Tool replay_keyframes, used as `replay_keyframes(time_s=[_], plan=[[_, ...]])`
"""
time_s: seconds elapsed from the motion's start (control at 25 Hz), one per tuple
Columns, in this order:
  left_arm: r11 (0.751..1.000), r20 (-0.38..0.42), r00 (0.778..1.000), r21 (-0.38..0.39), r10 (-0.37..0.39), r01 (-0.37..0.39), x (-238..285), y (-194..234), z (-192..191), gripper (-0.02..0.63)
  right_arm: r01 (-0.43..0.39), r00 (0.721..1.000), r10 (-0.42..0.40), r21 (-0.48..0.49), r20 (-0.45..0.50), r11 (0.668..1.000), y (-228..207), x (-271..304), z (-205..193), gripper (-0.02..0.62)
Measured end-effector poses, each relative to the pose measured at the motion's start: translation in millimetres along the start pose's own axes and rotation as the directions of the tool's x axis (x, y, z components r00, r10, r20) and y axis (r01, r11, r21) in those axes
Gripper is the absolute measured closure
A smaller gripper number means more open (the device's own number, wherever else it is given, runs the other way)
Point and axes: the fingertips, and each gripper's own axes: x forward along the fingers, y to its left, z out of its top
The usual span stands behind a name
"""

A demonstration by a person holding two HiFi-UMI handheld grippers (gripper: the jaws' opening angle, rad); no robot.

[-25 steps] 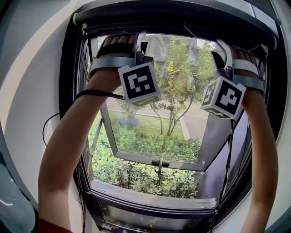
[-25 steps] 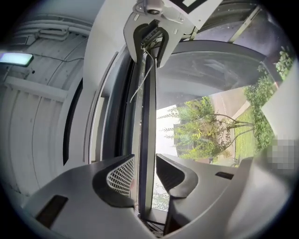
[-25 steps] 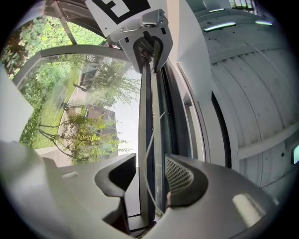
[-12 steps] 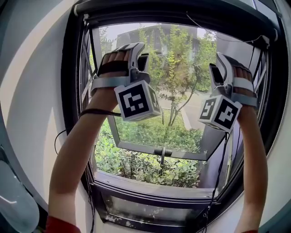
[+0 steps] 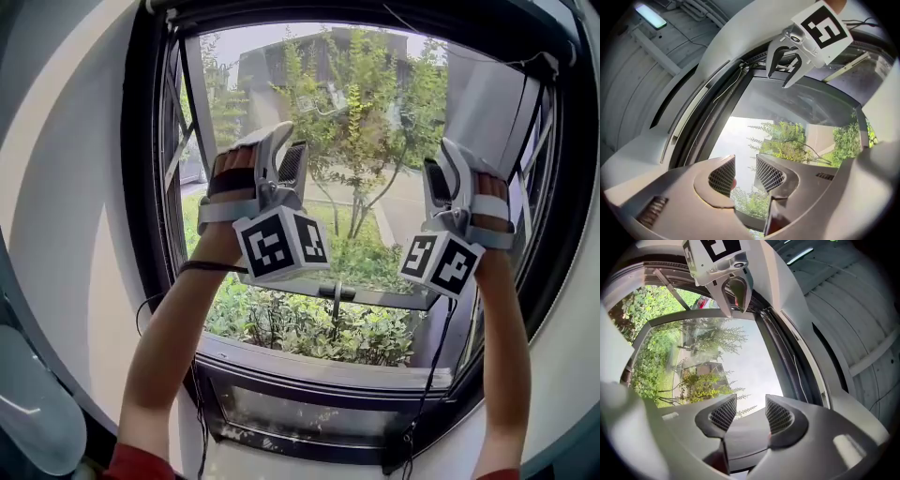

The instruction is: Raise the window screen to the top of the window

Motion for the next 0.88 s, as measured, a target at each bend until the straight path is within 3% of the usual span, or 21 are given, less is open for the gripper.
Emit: replay_keyframes(time_s=[0.48, 0.72, 0.88], plan=[[0.984, -0.025, 0.992, -0.13, -0.125, 0.12, -64.4, -85.4, -29.7, 0.483, -0.116, 0.993, 0.12, 0.17, -0.014, 0.979, 66.2, -77.9, -5.1, 0.408], [0.955, -0.011, 0.985, -0.245, -0.175, 0.167, -103.3, -110.0, -35.5, 0.483, -0.137, 0.99, 0.141, 0.275, 0.008, 0.951, 77.6, -117.2, 7.2, 0.408], [0.928, -0.014, 0.977, -0.314, -0.214, 0.199, -128.4, -121.1, -44.0, 0.483, -0.165, 0.985, 0.172, 0.372, 0.015, 0.913, 87.4, -143.7, 9.8, 0.408]])
